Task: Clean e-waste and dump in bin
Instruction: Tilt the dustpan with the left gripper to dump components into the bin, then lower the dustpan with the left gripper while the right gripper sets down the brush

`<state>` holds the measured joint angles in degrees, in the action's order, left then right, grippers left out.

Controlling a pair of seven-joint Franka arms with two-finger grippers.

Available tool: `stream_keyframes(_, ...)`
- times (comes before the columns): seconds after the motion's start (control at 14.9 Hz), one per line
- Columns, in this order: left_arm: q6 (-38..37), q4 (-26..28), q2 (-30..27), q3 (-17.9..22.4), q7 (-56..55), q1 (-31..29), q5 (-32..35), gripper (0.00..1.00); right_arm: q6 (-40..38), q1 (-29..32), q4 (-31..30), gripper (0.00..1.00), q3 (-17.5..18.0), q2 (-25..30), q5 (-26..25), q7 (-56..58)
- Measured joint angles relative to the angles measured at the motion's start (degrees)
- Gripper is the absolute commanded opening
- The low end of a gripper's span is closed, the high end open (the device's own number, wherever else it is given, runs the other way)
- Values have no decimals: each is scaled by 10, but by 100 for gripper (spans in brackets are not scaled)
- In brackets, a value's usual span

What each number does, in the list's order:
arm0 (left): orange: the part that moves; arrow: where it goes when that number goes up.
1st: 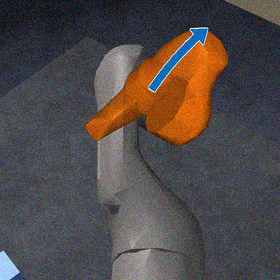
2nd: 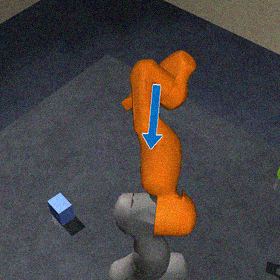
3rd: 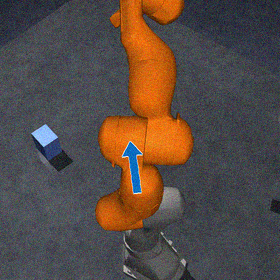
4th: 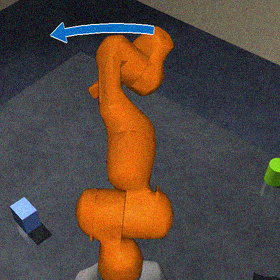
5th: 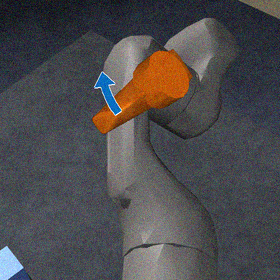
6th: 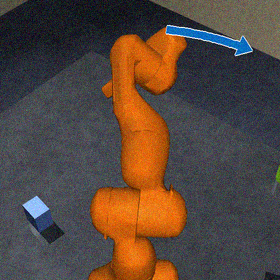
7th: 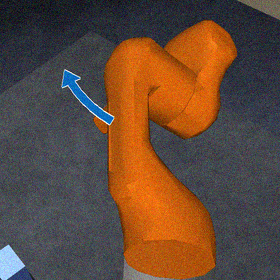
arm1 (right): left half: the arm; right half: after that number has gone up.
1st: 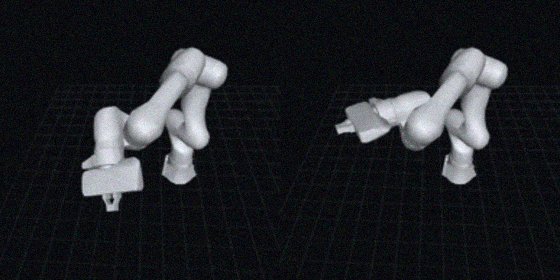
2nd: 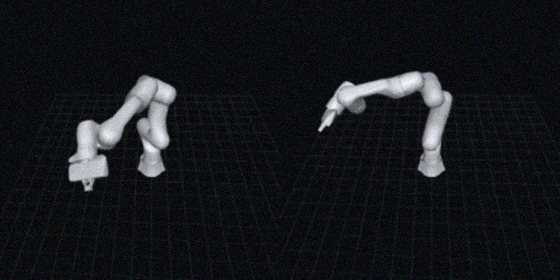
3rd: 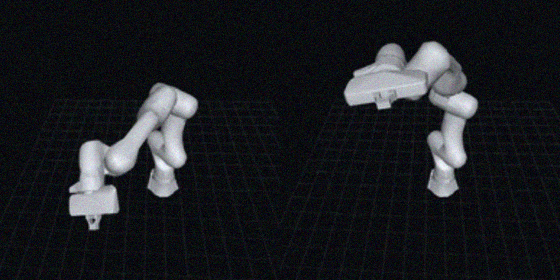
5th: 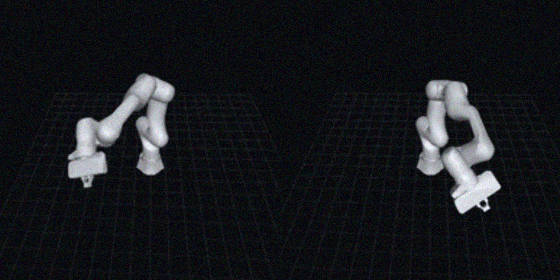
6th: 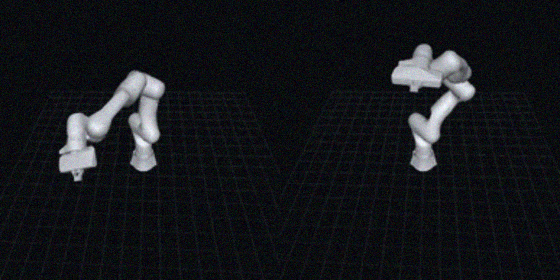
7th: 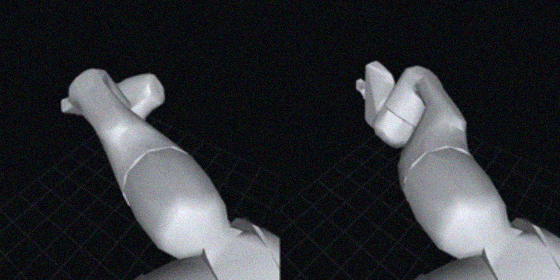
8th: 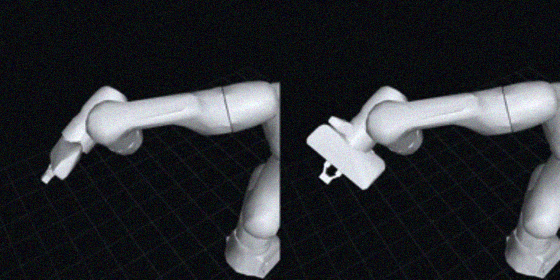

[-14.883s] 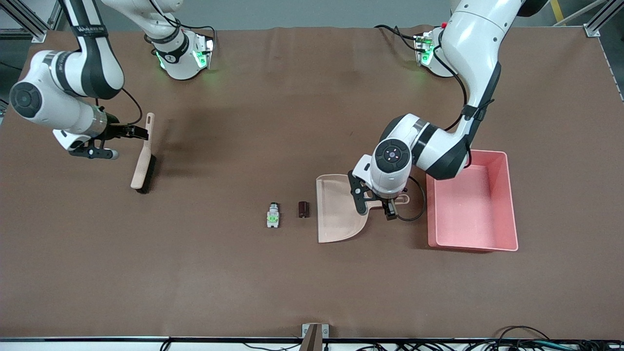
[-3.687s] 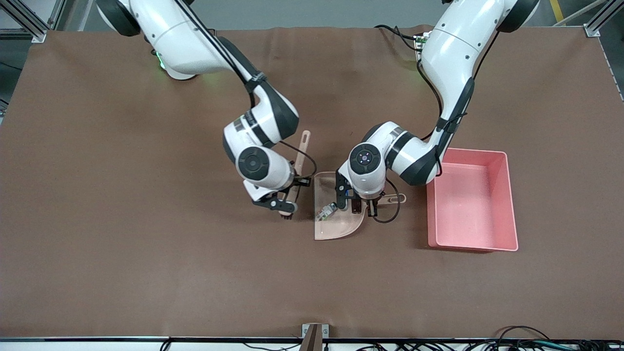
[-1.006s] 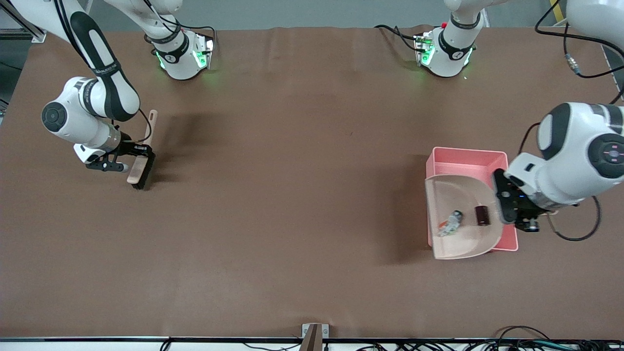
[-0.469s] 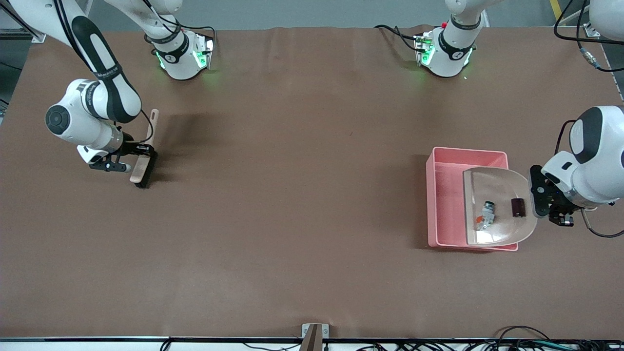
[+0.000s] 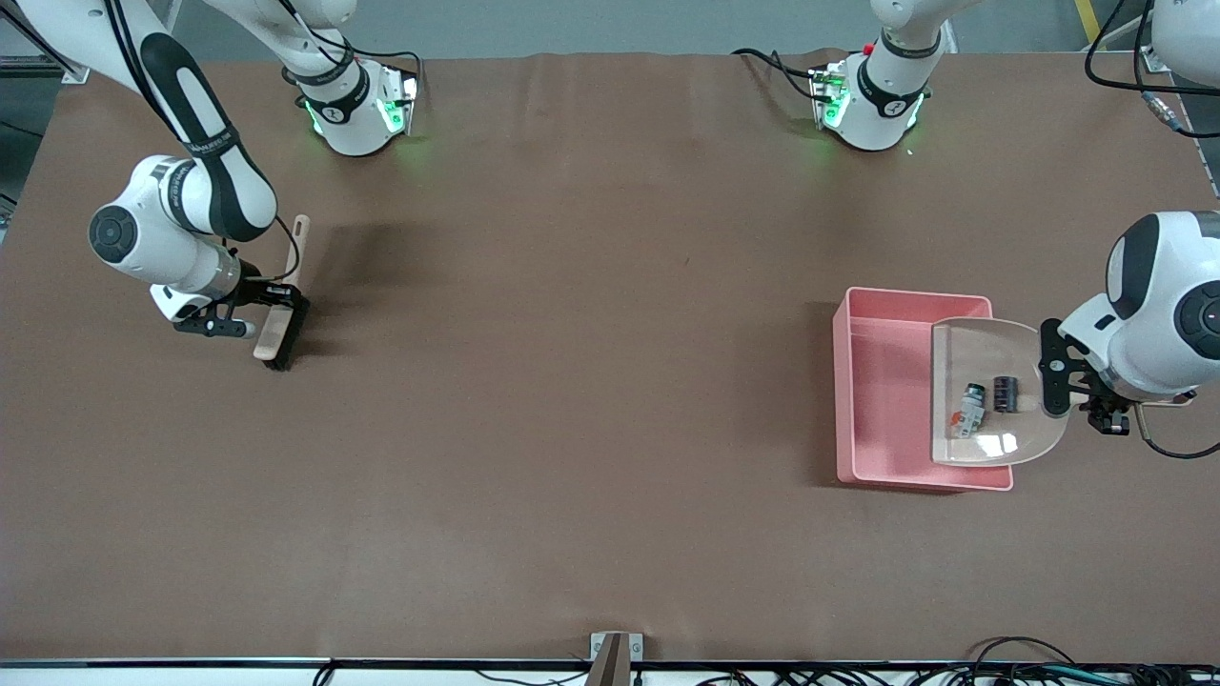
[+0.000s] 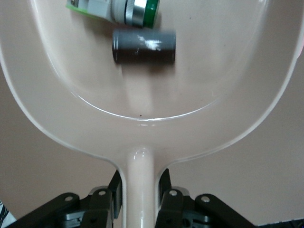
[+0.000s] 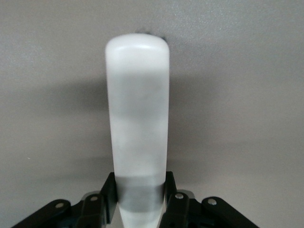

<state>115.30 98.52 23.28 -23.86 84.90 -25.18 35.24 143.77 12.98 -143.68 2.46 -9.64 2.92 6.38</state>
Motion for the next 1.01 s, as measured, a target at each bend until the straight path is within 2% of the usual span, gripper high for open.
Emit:
stream_keyframes(0.34, -6, 0, 0, -6, -51, 16, 77, 2, 15, 0, 3, 78, 1, -10, 0, 0)
stream_keyframes(0.67, -24, -2, -1, -7, -72, 24, 110, 2, 15, 0, 13, 100, 3, -14, 0, -1)
stream_keyframes(1.01, -27, -27, -27, -61, -78, 23, 92, 2, -8, 0, 26, 100, 6, -14, 0, -1)
